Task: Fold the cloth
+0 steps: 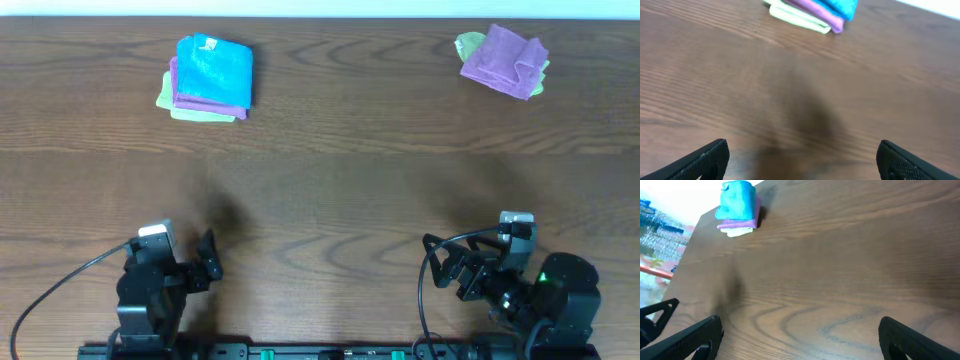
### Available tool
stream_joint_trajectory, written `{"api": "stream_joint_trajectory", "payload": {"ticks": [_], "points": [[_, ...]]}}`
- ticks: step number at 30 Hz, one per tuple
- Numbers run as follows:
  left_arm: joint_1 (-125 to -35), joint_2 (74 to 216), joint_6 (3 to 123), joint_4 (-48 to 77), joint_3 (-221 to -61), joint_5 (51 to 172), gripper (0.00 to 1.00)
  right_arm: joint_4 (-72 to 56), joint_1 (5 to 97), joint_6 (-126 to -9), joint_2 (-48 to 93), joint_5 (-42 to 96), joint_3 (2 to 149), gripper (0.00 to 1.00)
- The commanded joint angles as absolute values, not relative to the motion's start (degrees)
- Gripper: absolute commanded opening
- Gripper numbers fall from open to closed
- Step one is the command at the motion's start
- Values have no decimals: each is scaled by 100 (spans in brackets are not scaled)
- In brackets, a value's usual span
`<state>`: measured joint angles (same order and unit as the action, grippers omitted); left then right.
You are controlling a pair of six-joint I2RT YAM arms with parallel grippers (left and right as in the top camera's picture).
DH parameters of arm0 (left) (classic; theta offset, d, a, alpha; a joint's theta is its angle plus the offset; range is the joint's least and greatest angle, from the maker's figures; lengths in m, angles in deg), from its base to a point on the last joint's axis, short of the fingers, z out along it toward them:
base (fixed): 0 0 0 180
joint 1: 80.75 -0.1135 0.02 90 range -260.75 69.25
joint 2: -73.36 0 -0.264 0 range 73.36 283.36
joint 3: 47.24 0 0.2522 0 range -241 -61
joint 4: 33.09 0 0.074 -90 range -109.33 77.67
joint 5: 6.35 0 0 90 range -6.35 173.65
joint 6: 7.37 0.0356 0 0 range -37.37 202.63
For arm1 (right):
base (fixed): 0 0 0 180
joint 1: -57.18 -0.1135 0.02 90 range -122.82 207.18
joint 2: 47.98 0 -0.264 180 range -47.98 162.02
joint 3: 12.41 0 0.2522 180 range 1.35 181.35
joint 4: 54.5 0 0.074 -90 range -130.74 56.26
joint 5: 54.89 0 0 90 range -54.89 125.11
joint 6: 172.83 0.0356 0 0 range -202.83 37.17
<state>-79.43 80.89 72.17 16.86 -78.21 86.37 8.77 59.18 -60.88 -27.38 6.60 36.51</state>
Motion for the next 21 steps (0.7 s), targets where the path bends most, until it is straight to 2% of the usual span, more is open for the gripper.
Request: {"api": "stream_joint_trajectory", "payload": {"ticks": [1,5,21], "points": [[-8046,7840,7860,1697,-7642,8552,95,882,5903,-6035,-2755,638,3653,99],[-8048,7665,8395,1895,-7502,8525,95,882,5903,-6035,-2755,638,3653,99],[-8046,7355,8395,2654,-7305,8217,95,882,5903,-6035,-2755,638,3653,99]]}}
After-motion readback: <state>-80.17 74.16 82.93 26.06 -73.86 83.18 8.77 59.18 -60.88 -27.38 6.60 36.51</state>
